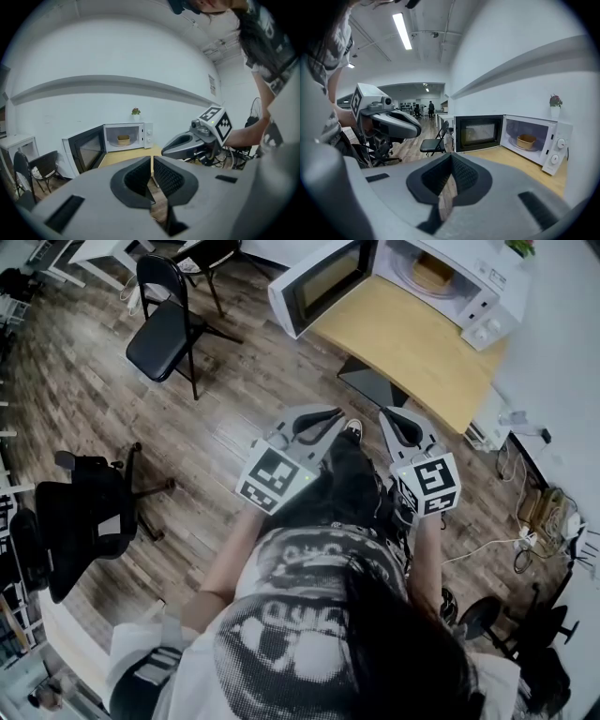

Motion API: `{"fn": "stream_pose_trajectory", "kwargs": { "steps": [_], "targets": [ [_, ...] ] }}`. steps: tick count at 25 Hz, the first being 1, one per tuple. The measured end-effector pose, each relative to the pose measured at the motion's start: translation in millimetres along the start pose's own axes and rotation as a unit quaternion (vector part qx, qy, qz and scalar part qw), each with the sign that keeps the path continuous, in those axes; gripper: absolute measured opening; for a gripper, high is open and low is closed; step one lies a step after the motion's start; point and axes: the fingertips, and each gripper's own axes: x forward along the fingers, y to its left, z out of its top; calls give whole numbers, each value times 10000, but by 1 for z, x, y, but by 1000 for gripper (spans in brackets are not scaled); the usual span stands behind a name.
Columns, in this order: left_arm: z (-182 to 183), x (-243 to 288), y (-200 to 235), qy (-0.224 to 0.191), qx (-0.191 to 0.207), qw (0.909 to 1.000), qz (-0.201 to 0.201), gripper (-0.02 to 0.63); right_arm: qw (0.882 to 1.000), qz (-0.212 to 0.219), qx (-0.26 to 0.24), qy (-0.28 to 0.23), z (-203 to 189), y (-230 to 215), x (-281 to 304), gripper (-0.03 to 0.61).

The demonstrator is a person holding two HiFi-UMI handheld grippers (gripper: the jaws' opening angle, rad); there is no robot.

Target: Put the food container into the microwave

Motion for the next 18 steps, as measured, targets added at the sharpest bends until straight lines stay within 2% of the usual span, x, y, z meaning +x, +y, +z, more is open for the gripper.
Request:
{"fn": "stream_pose_trajectory", "kwargs": {
  "steps": [18],
  "targets": [
    [-3,12,-5,83,16,9999,-99,15,9996,-190,150,112,-12,-26,-8,0]
  ]
}}
